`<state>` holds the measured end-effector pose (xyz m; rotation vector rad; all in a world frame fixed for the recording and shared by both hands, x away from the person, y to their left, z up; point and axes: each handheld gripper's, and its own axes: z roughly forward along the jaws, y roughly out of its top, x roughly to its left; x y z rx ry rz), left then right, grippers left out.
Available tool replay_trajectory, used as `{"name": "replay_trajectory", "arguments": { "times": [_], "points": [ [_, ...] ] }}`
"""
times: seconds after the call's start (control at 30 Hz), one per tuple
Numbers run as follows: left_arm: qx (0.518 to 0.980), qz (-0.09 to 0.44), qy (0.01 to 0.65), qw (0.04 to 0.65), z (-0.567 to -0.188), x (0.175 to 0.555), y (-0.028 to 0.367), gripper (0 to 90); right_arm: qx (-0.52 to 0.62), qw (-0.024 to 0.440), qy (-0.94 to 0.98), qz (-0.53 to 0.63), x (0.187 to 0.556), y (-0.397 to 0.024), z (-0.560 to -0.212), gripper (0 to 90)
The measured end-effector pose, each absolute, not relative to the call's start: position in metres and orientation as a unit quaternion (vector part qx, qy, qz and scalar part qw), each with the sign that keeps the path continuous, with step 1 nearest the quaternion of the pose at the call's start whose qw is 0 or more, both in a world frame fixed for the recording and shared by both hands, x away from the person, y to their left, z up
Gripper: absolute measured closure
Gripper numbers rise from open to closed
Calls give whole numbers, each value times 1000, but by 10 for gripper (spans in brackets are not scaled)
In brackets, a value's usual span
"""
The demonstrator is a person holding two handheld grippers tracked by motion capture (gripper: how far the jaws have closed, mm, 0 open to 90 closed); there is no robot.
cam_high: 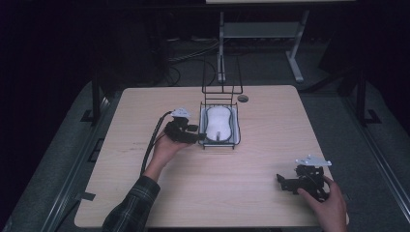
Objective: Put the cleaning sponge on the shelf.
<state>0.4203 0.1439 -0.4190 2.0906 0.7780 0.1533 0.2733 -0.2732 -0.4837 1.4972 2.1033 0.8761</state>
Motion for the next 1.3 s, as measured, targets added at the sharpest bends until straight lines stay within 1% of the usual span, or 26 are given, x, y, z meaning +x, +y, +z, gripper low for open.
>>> {"name": "replay_trajectory", "arguments": {
  "times": [0.13, 0.2, 0.27, 0.3, 0.33, 0.37, 0.53, 0.73, 1.17, 1.3],
  "points": [
    [840, 72, 313, 438, -414, 411, 150, 279, 537, 206, 755, 314, 273, -273, -484, 0],
    [843, 89, 309, 430, -412, 403, 154, 235, 537, 206, 755, 315, 273, -273, -484, 0],
    [846, 92, 309, 425, -412, 400, 156, 185, 537, 206, 755, 315, 273, -273, -484, 0],
    [845, 97, 311, 424, -412, 396, 158, 167, 537, 206, 755, 315, 273, -273, -484, 0],
    [846, 100, 311, 422, -411, 393, 159, 167, 537, 206, 755, 315, 273, -273, -484, 0],
    [846, 112, 312, 418, -411, 387, 162, 142, 537, 206, 755, 315, 273, -273, -484, 0],
    [846, 126, 313, 413, -409, 375, 171, 130, 537, 206, 755, 315, 273, -273, -484, 0],
    [849, 152, 316, 395, -411, 351, 192, 129, 537, 206, 755, 315, 273, -273, -484, 0],
    [845, 166, 331, 386, -421, 309, 225, 130, 537, 206, 755, 315, 273, -273, -484, 0],
    [849, 171, 337, 370, -427, 295, 236, 131, 537, 206, 755, 315, 273, -273, -484, 0]
  ]
}}
